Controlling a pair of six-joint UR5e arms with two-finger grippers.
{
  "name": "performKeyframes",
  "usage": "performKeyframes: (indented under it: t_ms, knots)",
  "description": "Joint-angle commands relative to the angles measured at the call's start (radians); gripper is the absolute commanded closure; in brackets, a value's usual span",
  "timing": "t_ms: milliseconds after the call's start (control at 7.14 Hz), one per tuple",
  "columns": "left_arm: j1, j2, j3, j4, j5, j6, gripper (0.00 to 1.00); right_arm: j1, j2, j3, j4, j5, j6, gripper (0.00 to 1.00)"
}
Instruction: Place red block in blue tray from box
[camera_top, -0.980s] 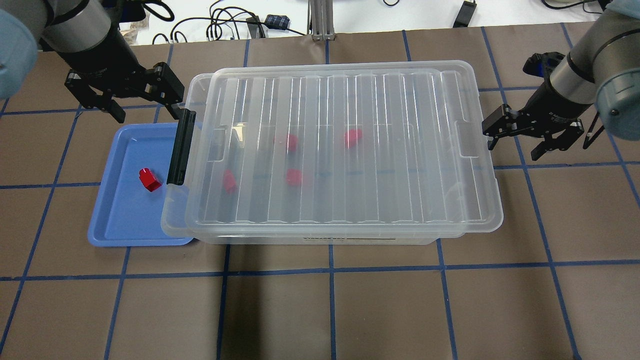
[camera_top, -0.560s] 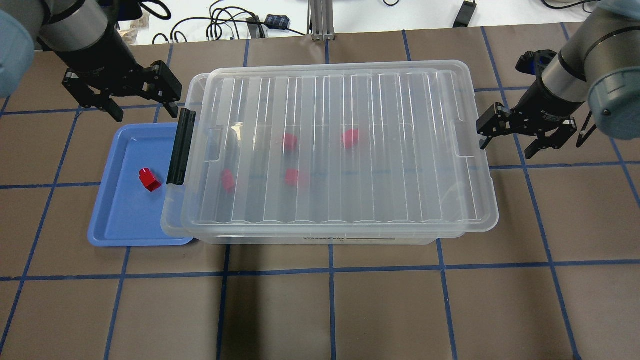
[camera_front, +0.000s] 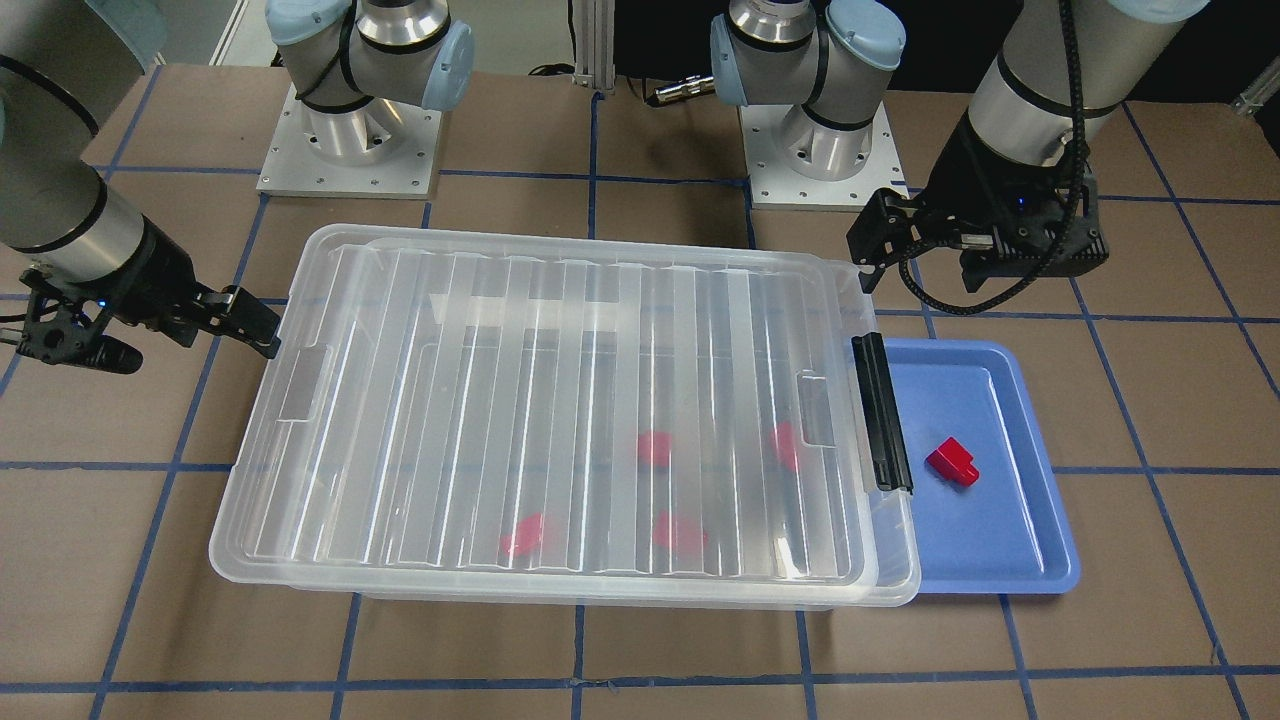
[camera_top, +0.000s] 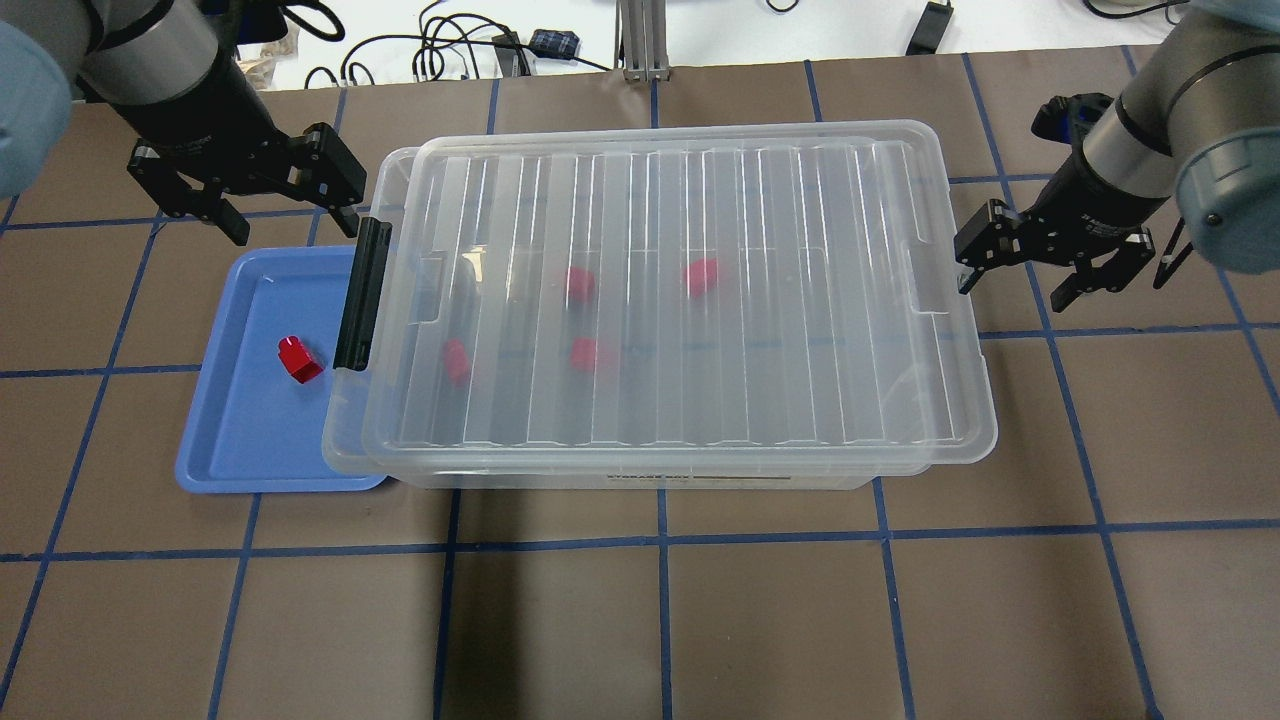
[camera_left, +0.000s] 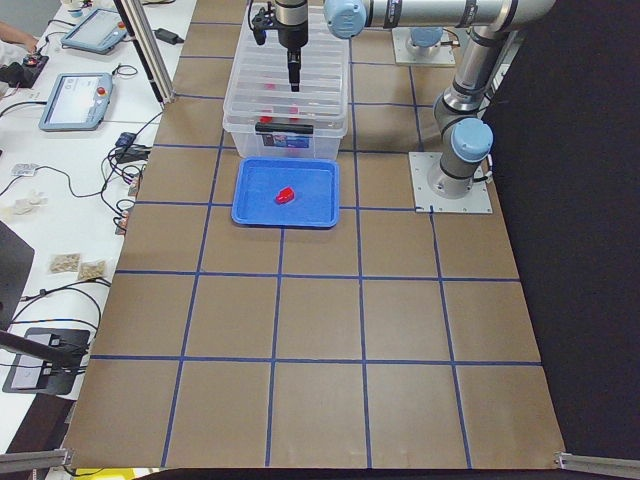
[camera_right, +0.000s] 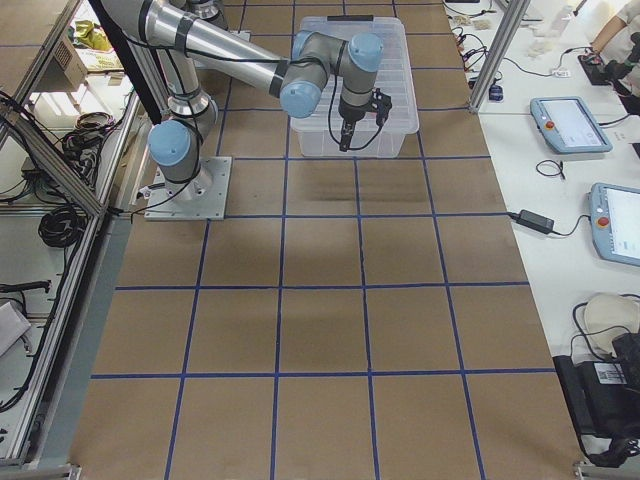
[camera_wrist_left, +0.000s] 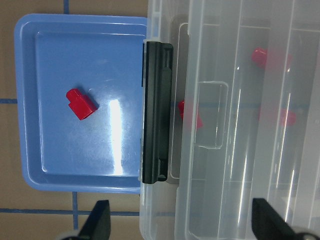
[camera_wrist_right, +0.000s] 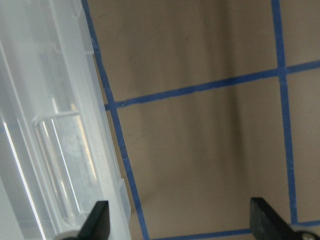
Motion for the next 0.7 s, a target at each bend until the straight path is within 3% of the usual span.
performKeyframes:
  t_ms: [0,280,560]
  knots:
    - [-0.002,0.000,-0.002,0.000,0.000,0.000,0.00,0.002,-0.048,-0.146,0.184,-0.046,0.000,0.00]
    - [-0.002,0.000,-0.002,0.000,0.000,0.000,0.00,0.075,-0.049,-0.213,0.232,-0.064,0.073,0.00]
    - [0.000,-0.002,-0.002,0.001,-0.003,-0.002,0.00,0.233,-0.044,-0.211,0.162,-0.108,0.195,0.00]
